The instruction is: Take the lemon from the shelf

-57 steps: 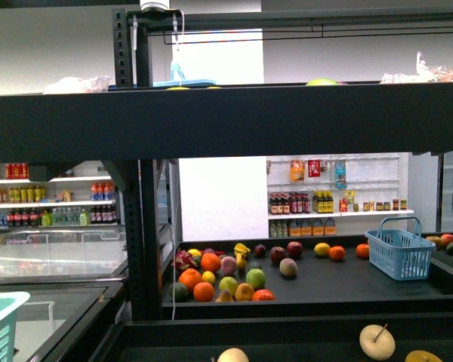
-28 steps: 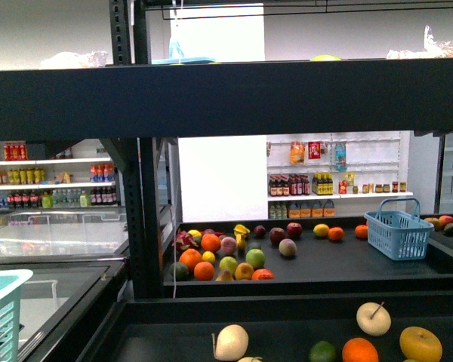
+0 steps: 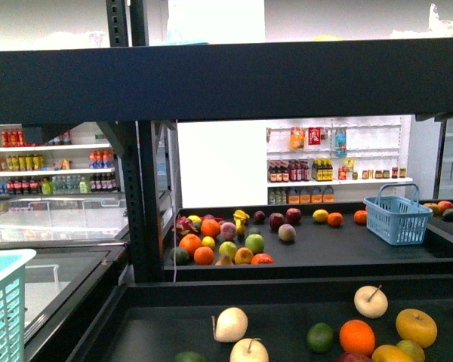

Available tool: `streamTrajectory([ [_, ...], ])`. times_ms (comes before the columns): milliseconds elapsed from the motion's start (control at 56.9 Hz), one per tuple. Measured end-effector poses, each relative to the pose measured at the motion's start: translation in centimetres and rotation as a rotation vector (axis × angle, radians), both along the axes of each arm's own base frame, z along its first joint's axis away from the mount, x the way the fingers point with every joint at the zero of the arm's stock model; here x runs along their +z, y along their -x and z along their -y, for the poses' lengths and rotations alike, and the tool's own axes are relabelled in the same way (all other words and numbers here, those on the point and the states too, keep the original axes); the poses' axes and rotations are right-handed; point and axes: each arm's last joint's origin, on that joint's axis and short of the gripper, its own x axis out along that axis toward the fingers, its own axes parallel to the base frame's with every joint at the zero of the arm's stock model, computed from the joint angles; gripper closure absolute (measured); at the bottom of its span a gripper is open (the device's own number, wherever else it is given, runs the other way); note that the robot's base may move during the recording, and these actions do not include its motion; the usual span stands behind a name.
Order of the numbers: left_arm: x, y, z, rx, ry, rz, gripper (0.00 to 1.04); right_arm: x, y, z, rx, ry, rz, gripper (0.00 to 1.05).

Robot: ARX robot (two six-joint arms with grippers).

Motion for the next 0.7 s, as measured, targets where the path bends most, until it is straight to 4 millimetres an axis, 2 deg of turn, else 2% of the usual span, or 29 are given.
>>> streamTrajectory([
  [246,-0.4,-1.3,-0.1,0.003,0.009,-0.018,0.08,0.0,0.0,0.0,0.0,0.0,0.0,0.07],
  [580,-0.2,-0.7,0.1,-0.029,-0.006,-0.099,0.08,0.0,0.0,0.0,0.0,0.0,0.0,0.07],
  [703,-2.0,-0.1,0.1,-0.032,0.033,-0.203,0.08,0.0,0.0,0.0,0.0,0.0,0.0,0.07],
])
